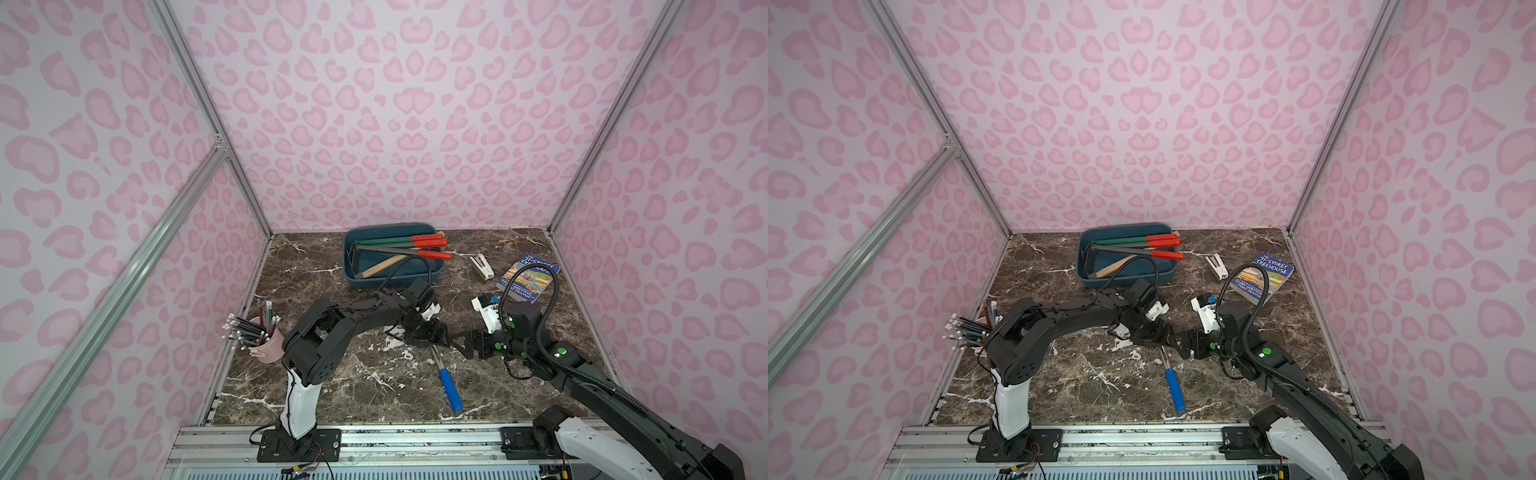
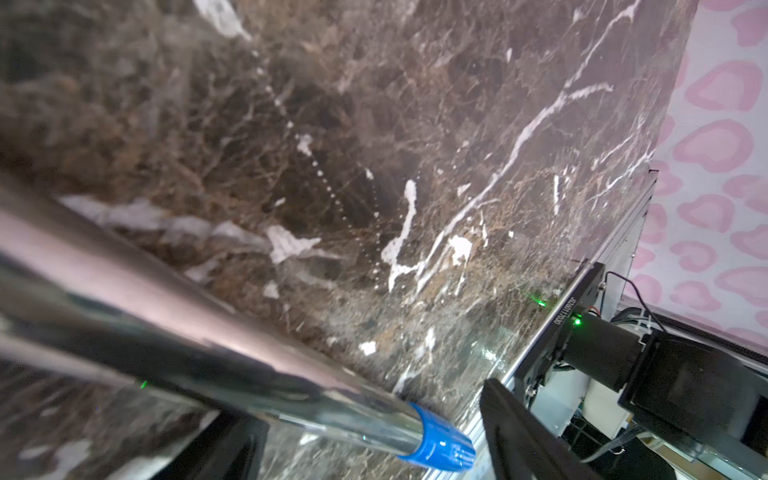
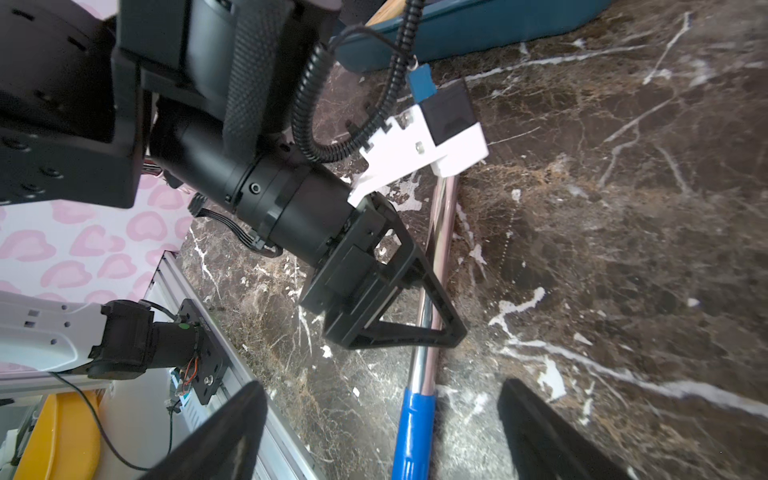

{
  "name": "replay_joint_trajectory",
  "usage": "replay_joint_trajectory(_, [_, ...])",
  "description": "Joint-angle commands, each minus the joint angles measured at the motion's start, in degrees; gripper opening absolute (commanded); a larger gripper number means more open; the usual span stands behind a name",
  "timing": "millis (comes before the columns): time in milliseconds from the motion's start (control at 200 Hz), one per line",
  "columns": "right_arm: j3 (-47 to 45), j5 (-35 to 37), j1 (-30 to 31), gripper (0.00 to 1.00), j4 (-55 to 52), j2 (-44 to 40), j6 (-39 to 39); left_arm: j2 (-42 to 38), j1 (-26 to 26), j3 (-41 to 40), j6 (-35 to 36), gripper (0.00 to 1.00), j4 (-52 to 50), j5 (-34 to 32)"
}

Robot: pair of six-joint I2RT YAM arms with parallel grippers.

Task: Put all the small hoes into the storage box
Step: Move the hoe to the center of the board.

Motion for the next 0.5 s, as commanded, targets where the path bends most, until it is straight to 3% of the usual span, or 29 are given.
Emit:
replay_joint_trajectory(0, [1.7, 2.1, -0.3, 0.92, -2.2, -0.6, 0.3, 0.8, 0.0, 2.1, -2.9, 0.83, 7.2, 1.9])
replay_joint_trajectory(265, [4.9, 5.2, -0.4, 0.92, -5.4, 0.8, 0.9, -0.1, 0.2, 4.2, -3.6, 0.83, 7.5, -1.7])
replay_joint_trajectory(495, [9.1, 8.2, -0.4, 0.90, -8.4, 4.7, -1.3, -5.1, 1.3, -0.2, -3.0, 0.83, 7.7, -6.2])
